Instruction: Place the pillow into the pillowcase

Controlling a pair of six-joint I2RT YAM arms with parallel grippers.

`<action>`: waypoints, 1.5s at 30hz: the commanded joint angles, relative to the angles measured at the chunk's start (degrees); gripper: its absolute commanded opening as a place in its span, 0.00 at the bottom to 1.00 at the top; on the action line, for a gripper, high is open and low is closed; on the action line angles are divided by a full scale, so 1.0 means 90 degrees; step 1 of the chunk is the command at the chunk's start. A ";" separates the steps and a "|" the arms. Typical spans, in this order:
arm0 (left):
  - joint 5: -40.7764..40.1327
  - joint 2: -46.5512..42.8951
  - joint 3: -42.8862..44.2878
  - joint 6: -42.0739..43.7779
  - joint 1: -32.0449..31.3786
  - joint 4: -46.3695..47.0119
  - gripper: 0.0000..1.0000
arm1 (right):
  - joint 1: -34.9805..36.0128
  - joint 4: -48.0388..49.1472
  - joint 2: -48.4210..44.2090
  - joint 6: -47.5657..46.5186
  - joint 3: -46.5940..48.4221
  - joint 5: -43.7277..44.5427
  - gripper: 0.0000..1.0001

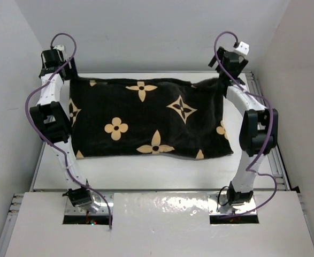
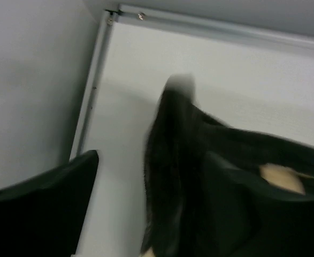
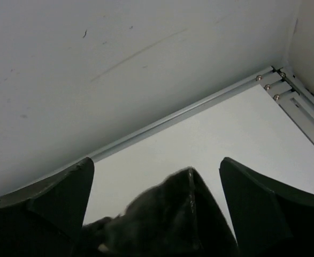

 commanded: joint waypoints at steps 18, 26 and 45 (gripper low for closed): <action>0.0462 -0.1844 0.0204 0.0974 0.0329 -0.1617 1.00 | 0.0010 -0.2361 -0.3363 -0.0595 -0.1575 -0.1644 0.99; 0.1050 -0.4051 -0.2395 0.1659 0.0407 -0.1989 1.00 | -0.0077 -0.2580 -0.5702 -0.0576 -0.3969 -0.2952 0.38; 0.0572 -0.4464 -0.3646 0.2040 0.0876 -0.2087 1.00 | -0.0068 -0.1445 0.1479 0.0331 0.0822 -0.4048 0.00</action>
